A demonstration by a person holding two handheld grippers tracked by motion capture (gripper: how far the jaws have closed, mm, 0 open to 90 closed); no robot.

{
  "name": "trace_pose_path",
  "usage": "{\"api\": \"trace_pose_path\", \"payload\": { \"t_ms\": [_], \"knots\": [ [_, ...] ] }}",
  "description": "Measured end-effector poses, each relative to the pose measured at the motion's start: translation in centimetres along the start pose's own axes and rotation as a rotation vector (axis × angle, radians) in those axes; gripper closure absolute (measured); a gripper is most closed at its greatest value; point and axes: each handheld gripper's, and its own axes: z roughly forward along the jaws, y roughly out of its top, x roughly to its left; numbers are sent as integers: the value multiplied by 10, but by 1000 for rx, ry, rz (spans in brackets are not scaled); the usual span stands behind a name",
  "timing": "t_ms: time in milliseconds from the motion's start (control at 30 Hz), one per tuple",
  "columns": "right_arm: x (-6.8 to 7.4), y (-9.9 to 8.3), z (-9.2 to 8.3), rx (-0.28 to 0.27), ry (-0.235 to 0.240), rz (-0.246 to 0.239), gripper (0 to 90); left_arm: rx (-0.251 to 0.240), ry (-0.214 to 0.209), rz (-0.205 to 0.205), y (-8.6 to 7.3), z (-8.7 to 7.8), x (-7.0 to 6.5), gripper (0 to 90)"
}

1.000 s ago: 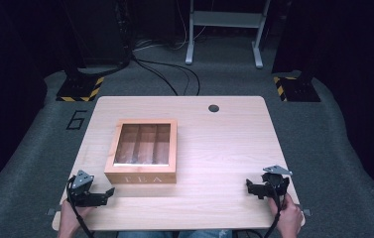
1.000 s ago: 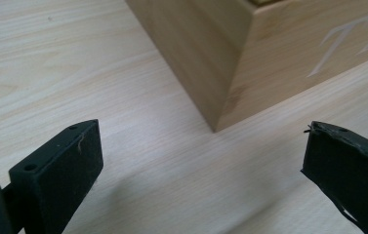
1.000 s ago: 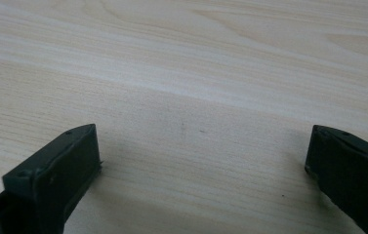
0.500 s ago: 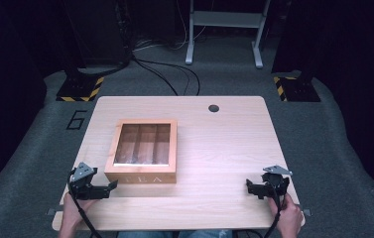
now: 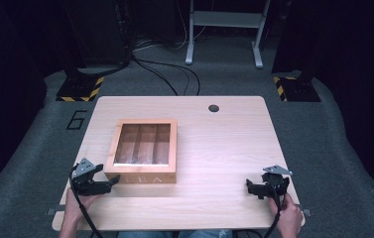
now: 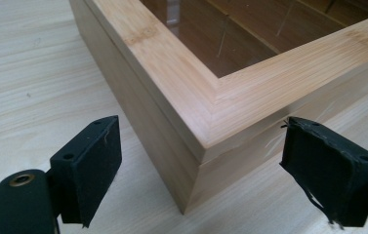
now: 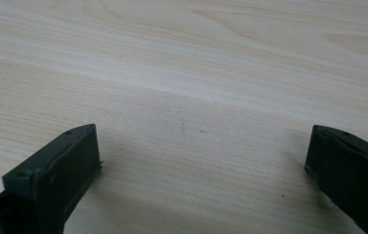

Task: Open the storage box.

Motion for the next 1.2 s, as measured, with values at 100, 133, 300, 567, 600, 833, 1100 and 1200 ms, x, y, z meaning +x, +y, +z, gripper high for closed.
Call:
{"api": "trace_pose_path", "payload": {
  "t_ms": [100,133,300,567,600,833,1100,1200],
  "knots": [
    [0,0,0,-1,0,-2,0,-13,-18,14,1,0,-1,173],
    [0,0,0,-1,1,-2,0,-12,-22,17,1,0,-1,189],
    [0,0,0,-1,2,-2,0,-17,-47,39,2,0,-1,243],
    [0,0,0,0,1,-2,0,-31,-48,46,-1,-3,0,288],
    [0,0,0,-2,1,-2,0,-31,-48,50,-1,-3,0,296],
    [0,0,0,0,2,-1,0,-27,-37,72,0,-4,-1,303],
    [0,0,0,-1,1,-2,0,-35,-33,68,0,-4,-2,302],
    [0,0,0,0,1,-2,0,-38,-26,71,0,-5,-2,301]
  ]
}}
